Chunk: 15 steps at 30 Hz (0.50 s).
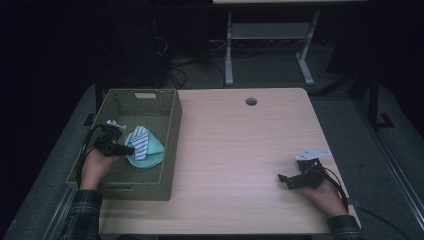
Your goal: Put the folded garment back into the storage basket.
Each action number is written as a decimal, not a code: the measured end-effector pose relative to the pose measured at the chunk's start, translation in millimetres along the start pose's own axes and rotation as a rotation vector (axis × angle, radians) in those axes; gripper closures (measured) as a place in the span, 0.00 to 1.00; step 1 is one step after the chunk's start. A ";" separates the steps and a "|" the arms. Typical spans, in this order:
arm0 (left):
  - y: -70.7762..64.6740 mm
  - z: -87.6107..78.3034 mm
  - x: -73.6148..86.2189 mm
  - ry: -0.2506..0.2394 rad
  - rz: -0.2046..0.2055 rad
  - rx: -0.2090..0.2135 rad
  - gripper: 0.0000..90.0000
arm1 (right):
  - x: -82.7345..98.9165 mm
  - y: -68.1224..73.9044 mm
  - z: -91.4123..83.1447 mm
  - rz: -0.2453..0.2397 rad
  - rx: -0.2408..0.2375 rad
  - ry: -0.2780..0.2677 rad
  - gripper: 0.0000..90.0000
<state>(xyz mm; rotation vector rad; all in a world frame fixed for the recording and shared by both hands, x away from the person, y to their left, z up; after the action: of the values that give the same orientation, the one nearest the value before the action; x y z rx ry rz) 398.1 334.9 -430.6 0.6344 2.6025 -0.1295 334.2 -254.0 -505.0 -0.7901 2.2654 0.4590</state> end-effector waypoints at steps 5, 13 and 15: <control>-0.3 4.2 3.0 0.023 0.008 -0.020 0.82 | 0.0 0.0 0.0 0.000 0.000 0.000 0.02; 2.8 4.5 3.7 -0.003 -0.011 -0.049 0.52 | 0.0 0.0 0.0 0.000 0.000 0.000 0.02; 2.5 4.5 3.2 -0.016 -0.011 -0.067 0.43 | 0.0 0.0 0.0 0.000 0.000 0.000 0.02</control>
<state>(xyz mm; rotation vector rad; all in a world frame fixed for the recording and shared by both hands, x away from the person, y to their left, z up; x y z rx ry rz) 398.6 337.6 -436.0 0.5935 2.5830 -0.0503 334.2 -254.0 -505.0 -0.7907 2.2653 0.4592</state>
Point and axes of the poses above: each handheld gripper's, and its own axes: z roughly forward along the jaws, x roughly out of its underside, y roughly to its left, the point moved 3 cm from there along z, roughly forward along the jaws, and after that the axes turned 5 degrees about -x, right-handed, at the moved point
